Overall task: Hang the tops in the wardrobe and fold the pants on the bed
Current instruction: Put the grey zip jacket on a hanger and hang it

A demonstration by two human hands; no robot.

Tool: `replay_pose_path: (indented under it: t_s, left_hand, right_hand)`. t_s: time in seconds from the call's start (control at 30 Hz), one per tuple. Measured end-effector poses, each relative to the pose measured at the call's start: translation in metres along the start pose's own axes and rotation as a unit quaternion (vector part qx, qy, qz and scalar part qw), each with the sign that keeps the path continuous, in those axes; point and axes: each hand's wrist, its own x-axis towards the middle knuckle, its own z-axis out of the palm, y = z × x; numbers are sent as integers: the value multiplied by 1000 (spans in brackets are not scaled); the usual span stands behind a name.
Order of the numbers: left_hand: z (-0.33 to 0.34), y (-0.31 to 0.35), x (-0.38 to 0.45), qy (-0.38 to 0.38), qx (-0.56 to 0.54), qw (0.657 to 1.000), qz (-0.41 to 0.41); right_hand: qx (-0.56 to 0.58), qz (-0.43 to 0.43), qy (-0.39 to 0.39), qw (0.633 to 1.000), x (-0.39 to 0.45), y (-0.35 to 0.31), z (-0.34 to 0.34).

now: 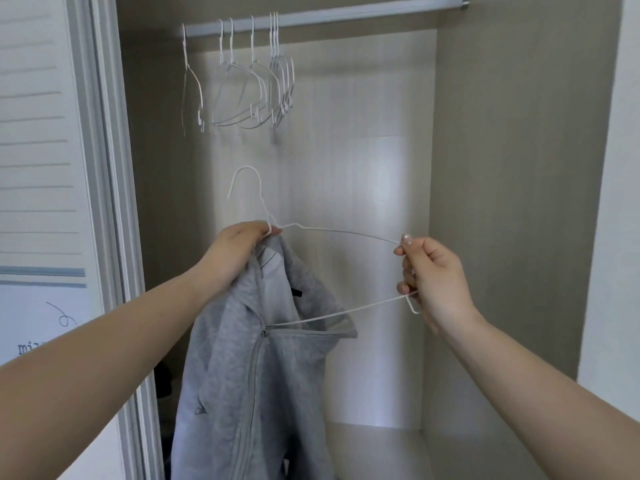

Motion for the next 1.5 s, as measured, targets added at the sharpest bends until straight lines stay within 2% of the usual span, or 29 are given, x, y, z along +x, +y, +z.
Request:
replay_pose_path:
  t_s: [0.07,0.2,0.23,0.3,0.37,0.43,0.5,0.53,0.57,0.6,0.8,0.87,0.93,1.0,1.1,1.17,1.23,1.3,1.37,1.5]
  left_hand:
    - [0,-2,5,-4,47,999,12]
    - [4,-13,9,75,87,993,19]
    - [4,-15,9,84,88,993,9]
    - [3,-19,8,84,89,992,-5]
    - [1,-20,8,79,75,994,-9]
    - [-2,-18,8,78,54,995,-12]
    - [-5,-16,8,72,38,997,-11]
    - [-4,-14,8,65,35,997,-9]
    - [-3,-13,7,59,34,998,-9]
    - [-2,-12,6,54,32,998,-8]
    - [-6,-13,0,56,9,998,-6]
    - [-12,-15,-4,56,6,998,-9]
    - [-21,-18,-7,55,9,998,-8]
    - [-35,-22,-12,54,8,998,-15]
    - [-56,-32,-17,71,13,997,-39]
    - [-70,-42,-21,78,33,995,-53]
    - [-82,-53,-23,81,79,992,-54]
    - [-90,-61,-25,91,125,987,-42]
    - [-94,-64,-26,87,148,985,-30]
    - [-83,-60,-24,53,241,969,28]
  right_hand:
    - [-7,2,-9,1000,2,1,-2]
    - [-21,8,-74,997,-2,0,6]
    - [-3,30,-106,994,-2,-2,6]
    - [97,139,-178,969,0,-3,-4]
    - [193,252,-174,932,4,5,-22]
    - [162,287,-143,933,-1,22,-29]
    - [-57,210,-168,961,-14,46,-22]
    - [-189,131,-208,951,-21,55,-14]
    - [-281,59,-257,923,-27,63,-6]
    - [-327,21,-303,895,-31,67,3]
    - [-412,-9,-524,746,-56,67,60]
    - [-395,65,-563,723,-65,65,72]
    - [-408,129,-591,684,-73,65,76]
    - [-465,94,-601,643,-80,63,73]
    - [-537,-35,-563,627,-81,55,53]
    - [-571,-151,-513,623,-78,43,40]
    - [-594,-267,-473,593,-76,35,28]
    - [-613,-289,-466,568,-74,26,19]
    - [-626,-268,-473,559,-72,14,9]
    - [-640,-292,-455,546,-61,-14,-12]
